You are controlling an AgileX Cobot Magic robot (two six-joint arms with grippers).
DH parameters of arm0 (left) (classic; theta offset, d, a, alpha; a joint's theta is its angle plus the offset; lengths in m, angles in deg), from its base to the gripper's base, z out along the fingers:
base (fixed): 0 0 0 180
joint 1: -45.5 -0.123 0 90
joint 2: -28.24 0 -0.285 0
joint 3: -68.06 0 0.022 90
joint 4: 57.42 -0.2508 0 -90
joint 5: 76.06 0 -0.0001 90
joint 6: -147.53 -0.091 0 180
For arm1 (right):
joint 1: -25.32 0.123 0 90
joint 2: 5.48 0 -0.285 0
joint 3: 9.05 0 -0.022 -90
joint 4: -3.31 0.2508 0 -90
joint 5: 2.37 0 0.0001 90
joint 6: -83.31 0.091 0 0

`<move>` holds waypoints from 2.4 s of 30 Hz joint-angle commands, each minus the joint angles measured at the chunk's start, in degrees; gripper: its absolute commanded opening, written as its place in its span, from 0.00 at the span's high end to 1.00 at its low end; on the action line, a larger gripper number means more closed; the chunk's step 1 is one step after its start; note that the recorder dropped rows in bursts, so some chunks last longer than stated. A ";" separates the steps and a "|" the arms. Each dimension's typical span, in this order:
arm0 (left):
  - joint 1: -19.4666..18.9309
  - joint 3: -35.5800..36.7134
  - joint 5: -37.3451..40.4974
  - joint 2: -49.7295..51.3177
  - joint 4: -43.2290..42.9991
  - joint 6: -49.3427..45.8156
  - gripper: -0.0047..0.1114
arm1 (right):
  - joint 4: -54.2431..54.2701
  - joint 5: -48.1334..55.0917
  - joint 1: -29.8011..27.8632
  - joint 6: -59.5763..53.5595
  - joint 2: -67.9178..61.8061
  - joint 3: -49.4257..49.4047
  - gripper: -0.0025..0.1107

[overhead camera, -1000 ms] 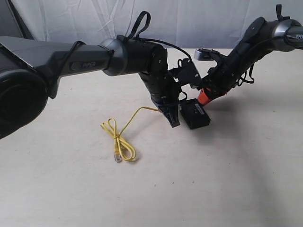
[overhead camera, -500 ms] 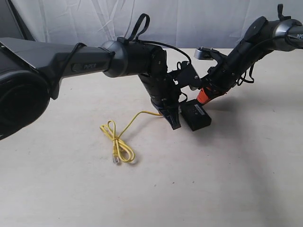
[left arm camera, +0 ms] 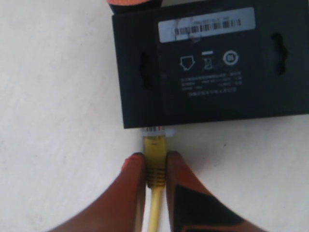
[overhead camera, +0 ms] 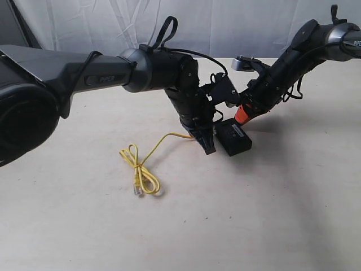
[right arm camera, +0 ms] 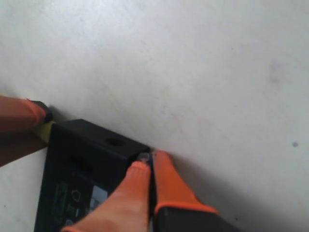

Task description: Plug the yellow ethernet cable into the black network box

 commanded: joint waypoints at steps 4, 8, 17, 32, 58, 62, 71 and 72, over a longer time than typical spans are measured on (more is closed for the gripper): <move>0.82 -0.16 -6.20 0.18 3.52 -0.54 0.96 | 5.78 4.16 1.04 -3.48 0.11 0.20 0.99; 0.82 -0.16 -5.95 0.18 3.10 -0.54 0.96 | 5.68 4.16 0.38 -4.05 0.11 0.20 0.99; 0.82 -0.16 -8.16 0.86 4.14 -0.54 0.96 | 9.15 4.16 -0.31 -6.31 0.11 0.20 0.99; 0.82 -0.16 -10.54 0.86 4.43 -0.63 0.96 | 10.72 4.16 -0.29 -7.60 -1.97 0.20 0.99; 0.70 -0.16 -5.47 0.62 3.94 -0.48 0.36 | 10.85 4.16 -0.52 -7.97 -1.97 0.20 0.99; 0.57 -0.16 -1.34 -0.14 1.81 -0.40 0.35 | 10.85 4.16 -0.52 -7.97 -1.97 0.20 0.99; -3.34 -0.16 7.09 -3.92 0.64 1.82 0.35 | 10.85 2.51 -0.87 -7.73 -1.82 0.20 0.99; -3.70 -0.16 7.08 -4.58 0.33 3.28 0.36 | 10.67 1.26 -1.16 -7.61 -1.47 0.20 0.99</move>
